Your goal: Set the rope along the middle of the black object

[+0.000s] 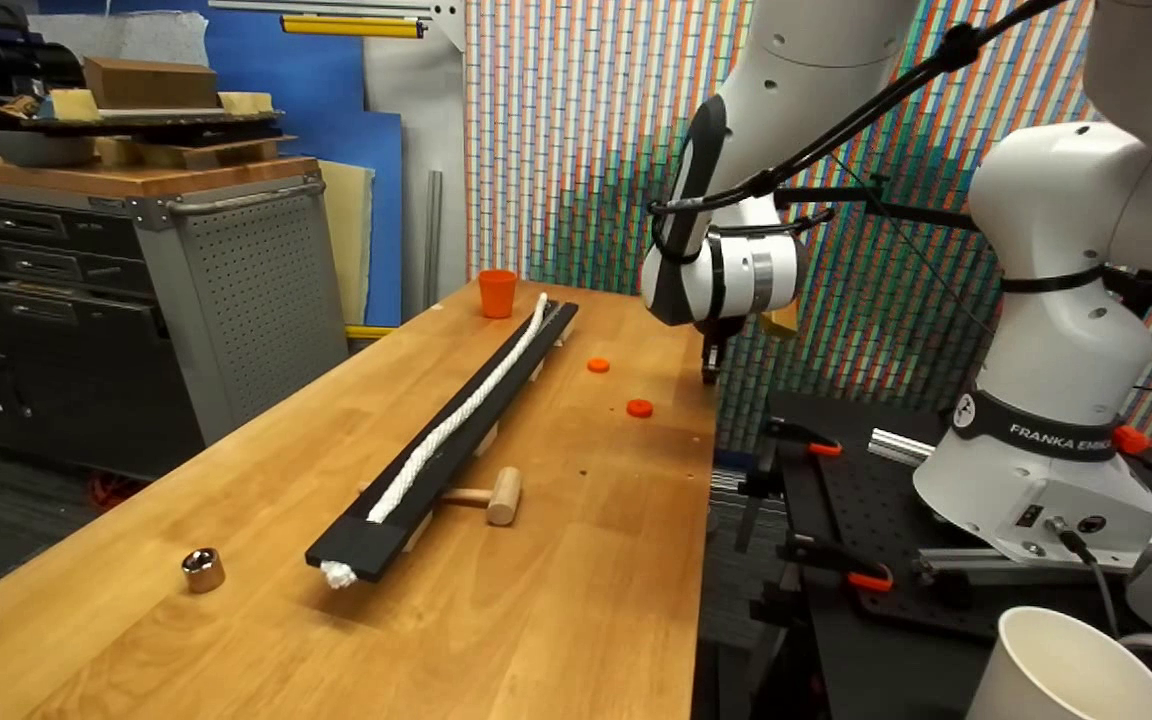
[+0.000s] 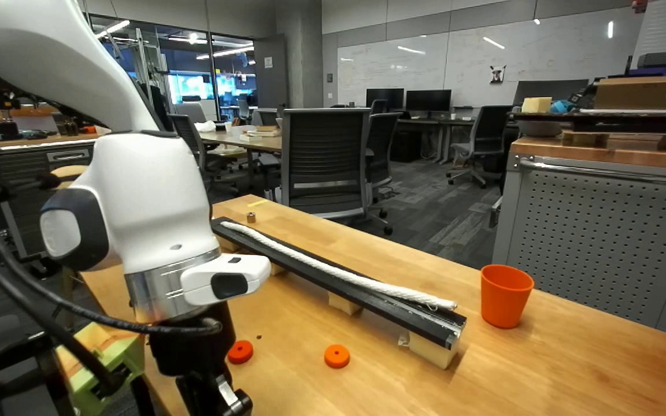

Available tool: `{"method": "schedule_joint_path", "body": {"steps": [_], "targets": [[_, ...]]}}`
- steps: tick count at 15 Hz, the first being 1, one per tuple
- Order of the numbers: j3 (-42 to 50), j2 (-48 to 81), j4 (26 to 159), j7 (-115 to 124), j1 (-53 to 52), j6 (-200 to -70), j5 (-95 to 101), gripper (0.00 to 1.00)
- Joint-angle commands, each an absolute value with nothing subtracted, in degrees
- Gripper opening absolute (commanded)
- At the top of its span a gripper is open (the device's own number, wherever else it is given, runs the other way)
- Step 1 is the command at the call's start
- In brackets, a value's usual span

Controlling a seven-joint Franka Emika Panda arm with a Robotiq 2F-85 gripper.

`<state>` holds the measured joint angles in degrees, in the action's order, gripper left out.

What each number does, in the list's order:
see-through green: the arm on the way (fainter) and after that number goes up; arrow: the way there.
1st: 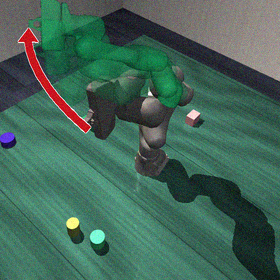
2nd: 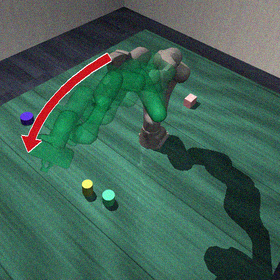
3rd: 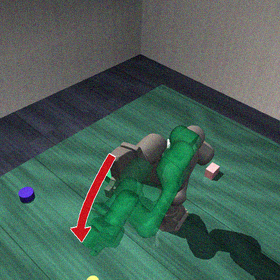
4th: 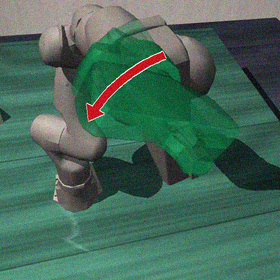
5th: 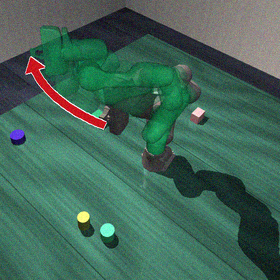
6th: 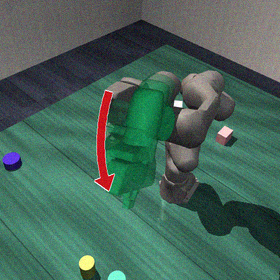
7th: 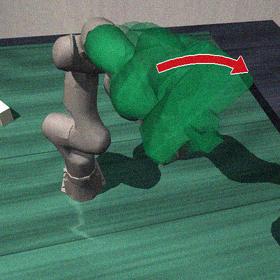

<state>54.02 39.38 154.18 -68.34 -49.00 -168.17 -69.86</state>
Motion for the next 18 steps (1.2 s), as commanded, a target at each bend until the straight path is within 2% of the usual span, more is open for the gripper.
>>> {"method": "schedule_joint_path", "body": {"steps": [1,8,12,13,14,15,17,18], "targets": [[66.43,38.65,152.95,-53.77,-60.23,-157.64,-59.68,0.05],[87.70,41.10,142.17,-33.23,-78.57,-138.71,-46.99,0.06],[93.80,42.20,130.77,-18.85,-81.17,-121.95,-35.68,0.08],[93.71,38.23,127.67,-13.73,-80.87,-119.98,-28.76,0.10],[93.36,37.88,124.03,-10.96,-80.35,-116.12,-24.43,0.33],[92.73,35.87,120.43,-8.61,-79.98,-112.75,-19.57,0.35],[91.76,31.29,113.67,-8.69,-80.42,-106.92,-10.46,0.50],[89.96,29.70,120.13,-5.51,-80.69,-114.34,-10.40,0.32]]}}
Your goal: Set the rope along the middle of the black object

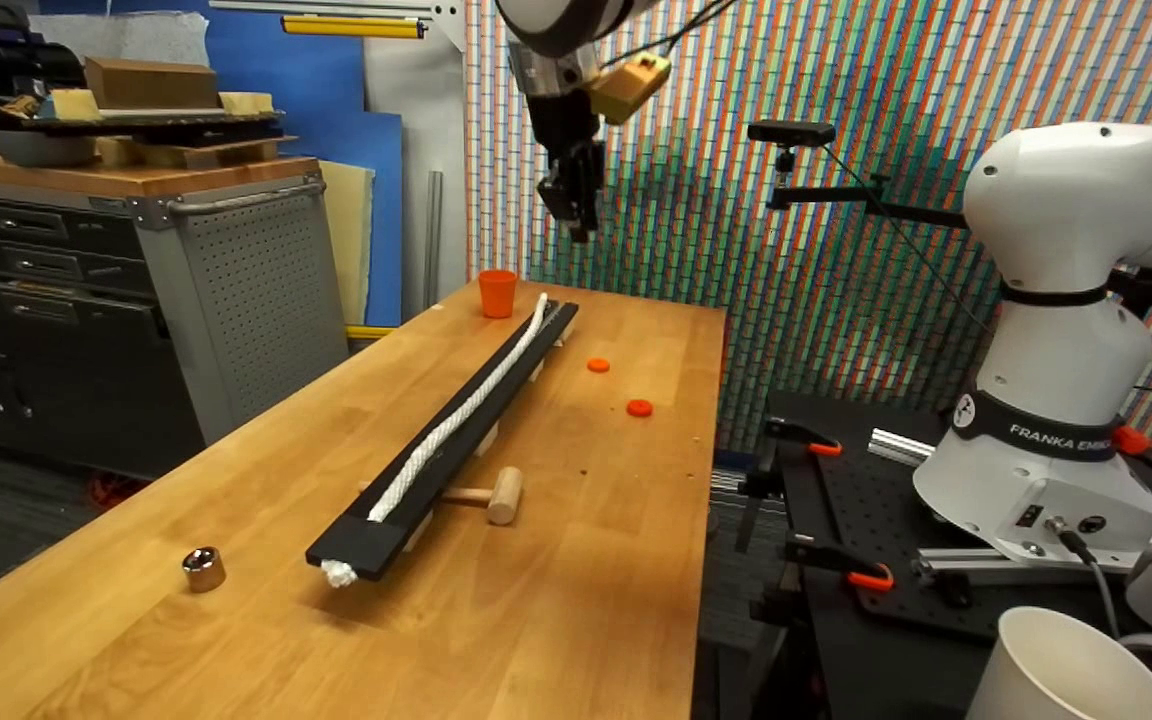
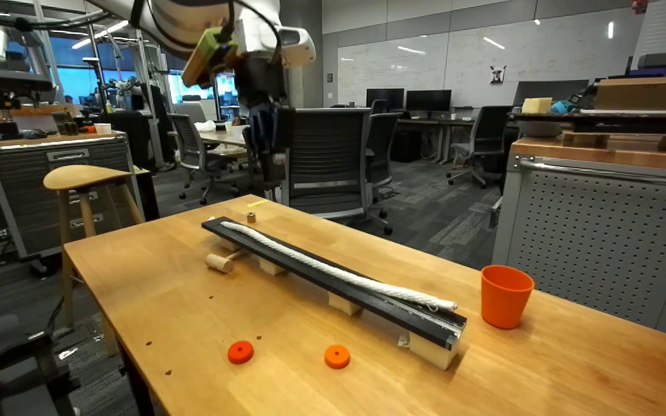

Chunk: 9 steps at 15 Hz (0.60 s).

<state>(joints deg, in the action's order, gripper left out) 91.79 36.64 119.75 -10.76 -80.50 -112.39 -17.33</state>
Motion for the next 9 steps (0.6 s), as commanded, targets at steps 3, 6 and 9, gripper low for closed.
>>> {"method": "schedule_joint_path", "body": {"steps": [3,6,9], "targets": [[89.58,26.78,114.71,-4.71,-80.82,-109.63,-5.63,0.50],[89.66,26.05,114.72,-4.70,-80.72,-109.52,-5.29,0.50],[89.63,26.04,114.72,-4.70,-80.70,-109.48,-5.27,0.50]]}}
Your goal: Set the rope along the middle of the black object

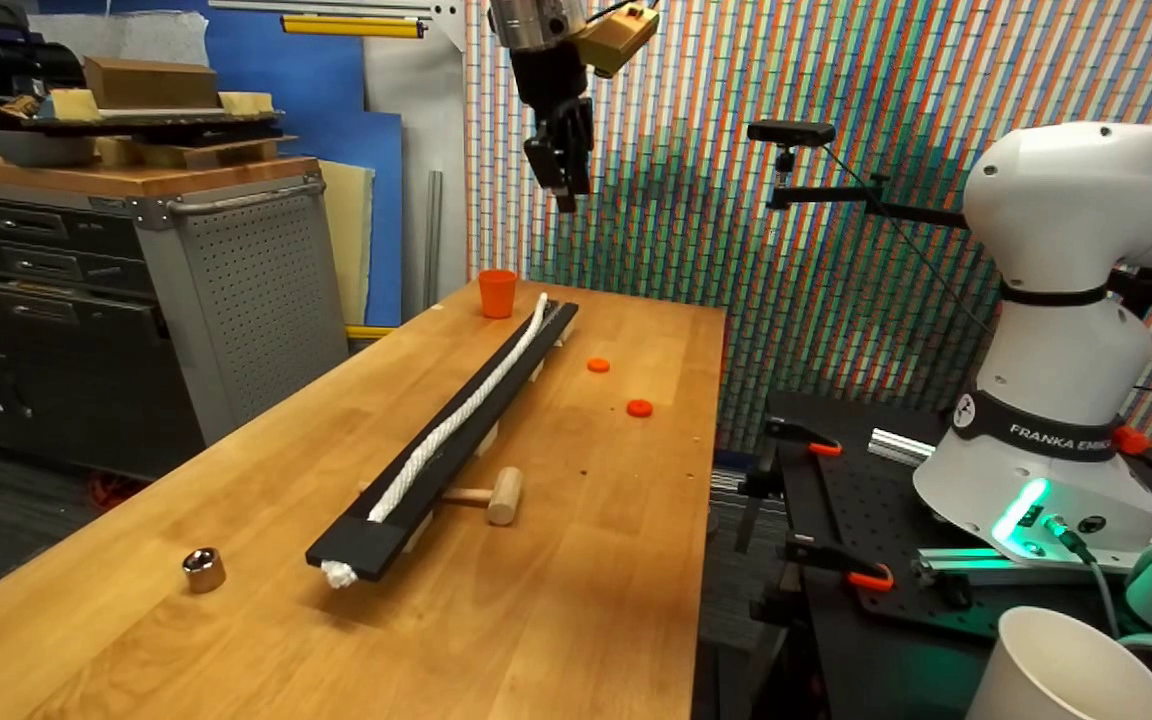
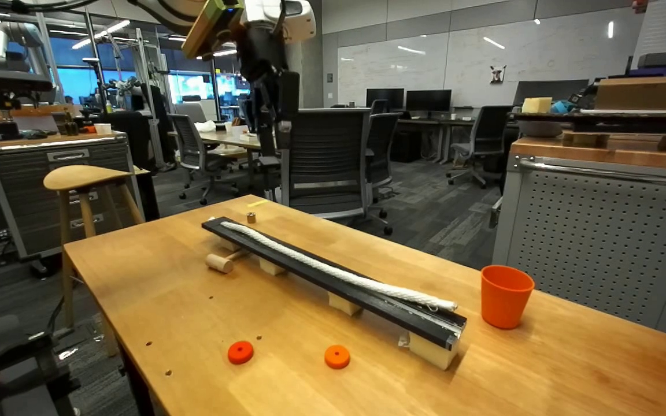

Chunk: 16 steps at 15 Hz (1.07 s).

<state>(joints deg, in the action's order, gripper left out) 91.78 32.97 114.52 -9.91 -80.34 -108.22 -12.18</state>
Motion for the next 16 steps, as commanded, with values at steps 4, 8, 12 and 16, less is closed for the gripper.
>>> {"method": "schedule_joint_path", "body": {"steps": [4,8,12,16], "targets": [[87.91,25.39,116.62,-2.89,-80.86,-112.72,-1.73,0.83],[77.25,24.50,118.49,1.31,-70.78,-127.85,7.21,1.00],[65.41,30.79,115.19,-7.53,-53.34,-138.28,-2.10,1.00],[56.49,40.63,104.02,-7.05,-37.27,-134.91,-8.94,1.00]]}}
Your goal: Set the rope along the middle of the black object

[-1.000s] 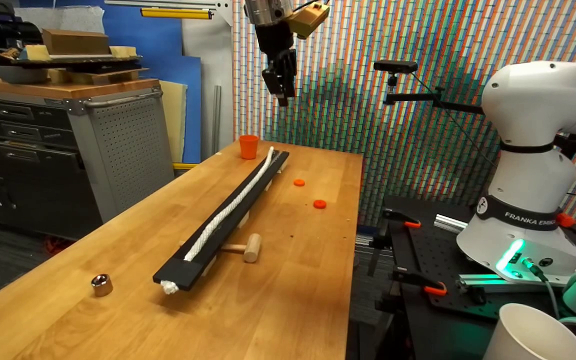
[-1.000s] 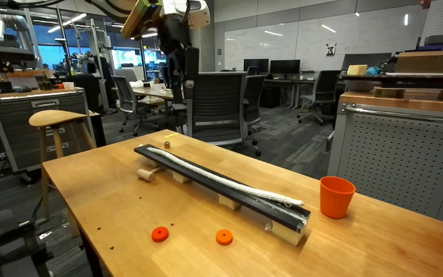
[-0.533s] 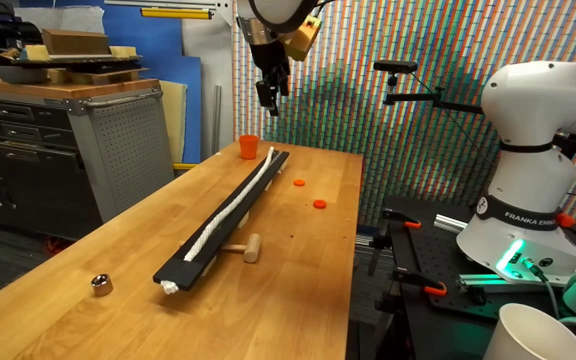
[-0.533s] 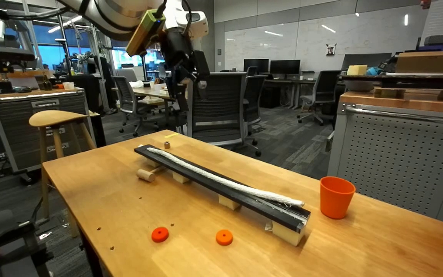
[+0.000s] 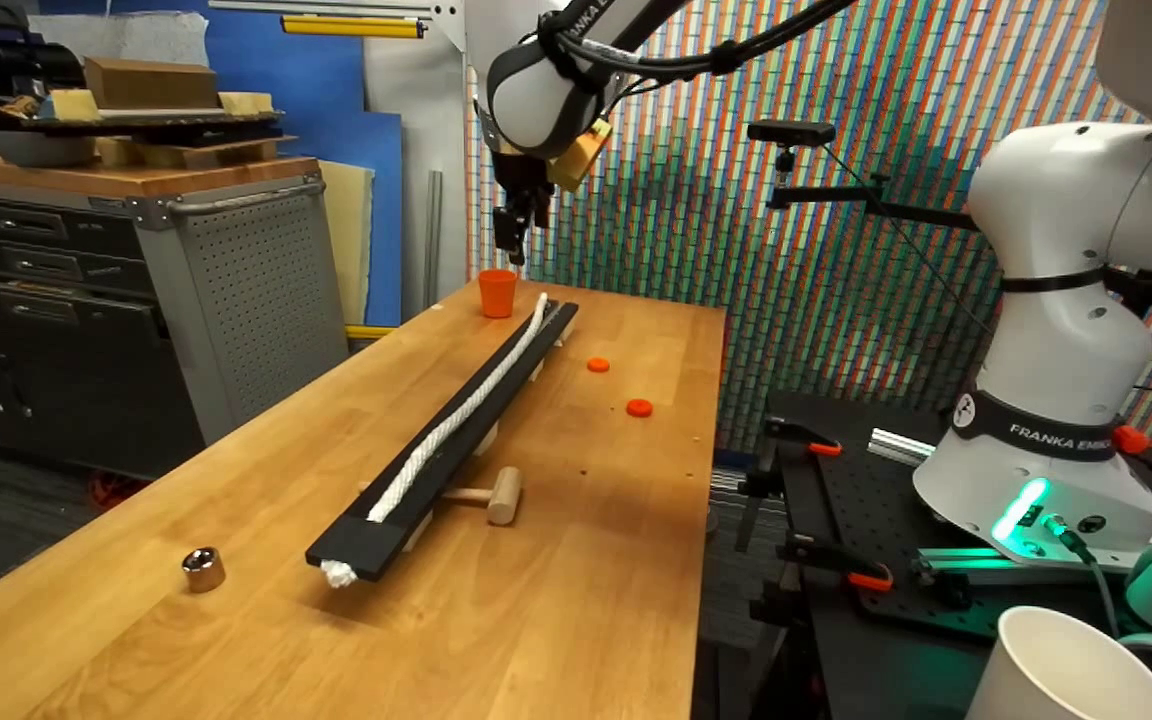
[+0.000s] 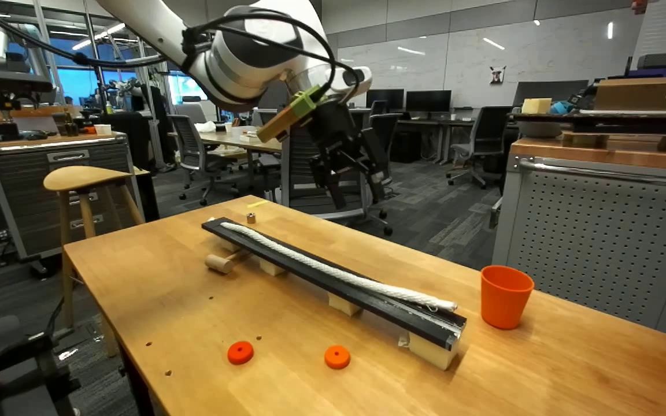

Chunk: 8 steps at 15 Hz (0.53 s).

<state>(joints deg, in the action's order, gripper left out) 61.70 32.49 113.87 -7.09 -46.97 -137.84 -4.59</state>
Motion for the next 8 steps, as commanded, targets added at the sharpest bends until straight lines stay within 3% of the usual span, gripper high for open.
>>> {"method": "schedule_joint_path", "body": {"steps": [1,2,8], "targets": [[55.89,43.58,101.13,-4.94,-35.01,-134.14,-9.07,1.00],[49.29,41.31,98.47,3.21,-28.18,-133.34,0.40,1.00],[37.82,48.90,81.04,24.05,-15.89,-114.62,11.65,1.00]]}}
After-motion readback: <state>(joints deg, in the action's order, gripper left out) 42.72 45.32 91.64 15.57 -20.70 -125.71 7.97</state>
